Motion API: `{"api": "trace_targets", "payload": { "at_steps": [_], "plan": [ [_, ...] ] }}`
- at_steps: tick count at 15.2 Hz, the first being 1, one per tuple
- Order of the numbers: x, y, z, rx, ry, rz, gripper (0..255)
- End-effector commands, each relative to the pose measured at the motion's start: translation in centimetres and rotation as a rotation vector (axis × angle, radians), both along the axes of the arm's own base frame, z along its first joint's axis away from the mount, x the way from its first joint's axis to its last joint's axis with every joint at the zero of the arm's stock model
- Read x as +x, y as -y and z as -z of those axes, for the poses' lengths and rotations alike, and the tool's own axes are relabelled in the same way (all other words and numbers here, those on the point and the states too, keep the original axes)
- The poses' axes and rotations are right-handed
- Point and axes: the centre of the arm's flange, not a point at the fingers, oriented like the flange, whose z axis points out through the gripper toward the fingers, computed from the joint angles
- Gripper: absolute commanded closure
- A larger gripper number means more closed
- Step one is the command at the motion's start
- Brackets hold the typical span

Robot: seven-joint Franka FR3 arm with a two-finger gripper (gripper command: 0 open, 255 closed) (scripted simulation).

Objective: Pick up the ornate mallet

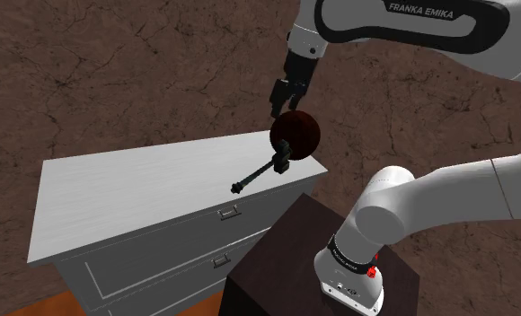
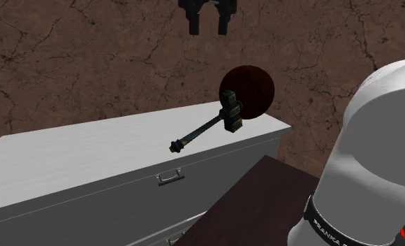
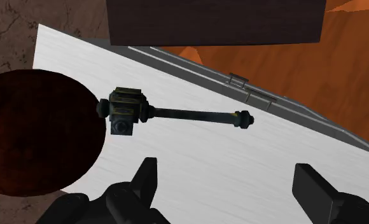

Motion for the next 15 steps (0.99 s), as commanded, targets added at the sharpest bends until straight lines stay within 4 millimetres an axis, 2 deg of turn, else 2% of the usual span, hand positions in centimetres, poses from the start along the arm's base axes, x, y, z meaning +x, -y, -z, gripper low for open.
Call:
{"api": "trace_targets", "payload": {
  "at_steps": [1, 8, 15],
  "plan": [
    [0.0, 0.0, 0.0, 0.0, 0.0, 0.0, 0],
    [3.8, 0.9, 8.8, -0.05, -0.113, -0.54, 0],
    [6.6, 0.4, 18.0, -0.099, -0.226, -1.08, 0]
  ]
}}
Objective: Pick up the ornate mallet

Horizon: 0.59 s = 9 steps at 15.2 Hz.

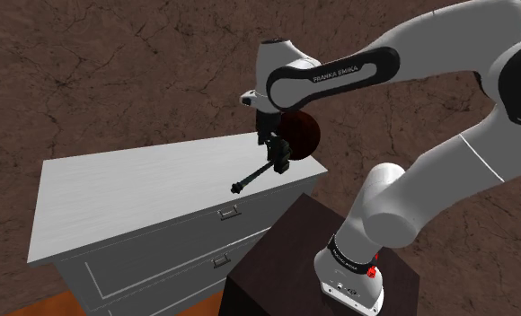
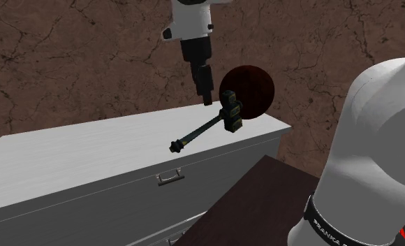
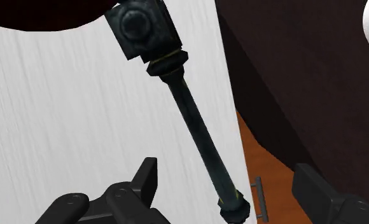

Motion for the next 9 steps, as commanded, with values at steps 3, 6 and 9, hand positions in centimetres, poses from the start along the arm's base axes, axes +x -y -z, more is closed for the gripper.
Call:
{"api": "trace_targets", "payload": {
  "at_steps": [3, 6, 9],
  "plan": [
    [1.0, -0.9, 5.2, -0.028, -0.065, -0.323, 0],
    [1.2, -1.1, 7.2, -0.035, -0.083, -0.406, 0],
    [1.2, -1.1, 8.8, -0.035, -0.083, -0.406, 0]
  ]
}}
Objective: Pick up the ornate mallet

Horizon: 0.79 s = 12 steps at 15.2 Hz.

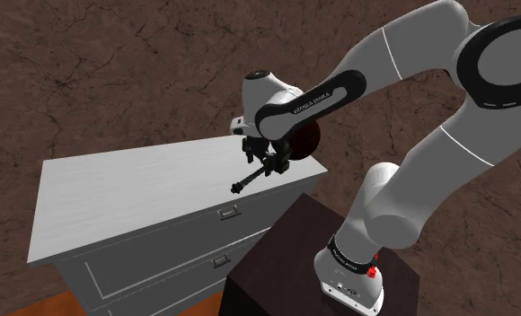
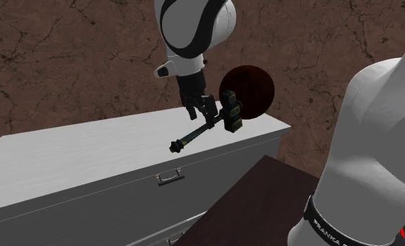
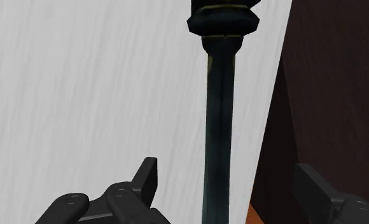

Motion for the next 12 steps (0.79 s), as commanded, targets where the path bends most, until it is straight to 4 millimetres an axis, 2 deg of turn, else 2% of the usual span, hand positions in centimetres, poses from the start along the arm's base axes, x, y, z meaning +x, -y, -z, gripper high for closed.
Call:
{"api": "trace_targets", "payload": {
  "at_steps": [1, 3, 5, 6, 12],
  "plan": [
    [0.0, 0.1, 1.2, 0.0, 0.0, -0.003, 0],
    [0.0, 0.1, 2.5, 0.0, 0.0, -0.003, 0],
    [0.0, 0.1, 2.5, 0.0, 0.0, -0.003, 0],
    [0.0, 0.1, 2.5, 0.0, 0.0, -0.003, 255],
    [0.0, 0.1, 2.5, 0.0, 0.0, -0.003, 255]
  ]
}}
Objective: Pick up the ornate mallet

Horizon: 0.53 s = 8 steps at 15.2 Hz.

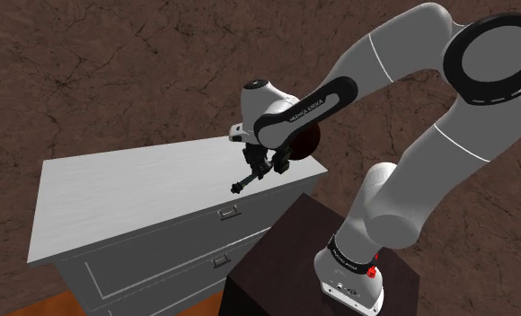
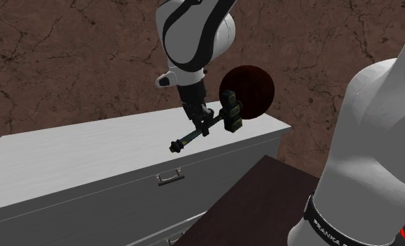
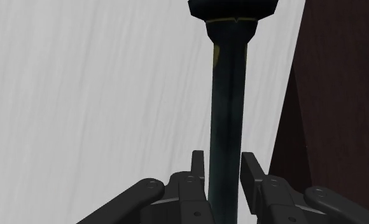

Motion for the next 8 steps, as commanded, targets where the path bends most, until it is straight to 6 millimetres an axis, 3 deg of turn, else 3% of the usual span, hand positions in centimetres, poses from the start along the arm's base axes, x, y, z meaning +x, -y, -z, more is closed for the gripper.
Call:
{"api": "trace_targets", "payload": {
  "at_steps": [1, 3, 8],
  "plan": [
    [0.0, 0.0, 0.0, 0.0, -0.001, 0.0, 255],
    [0.0, 0.0, 0.0, 0.0, -0.001, 0.0, 255],
    [0.0, 0.0, -2.6, 0.0, -0.001, 0.0, 255]
  ]
}}
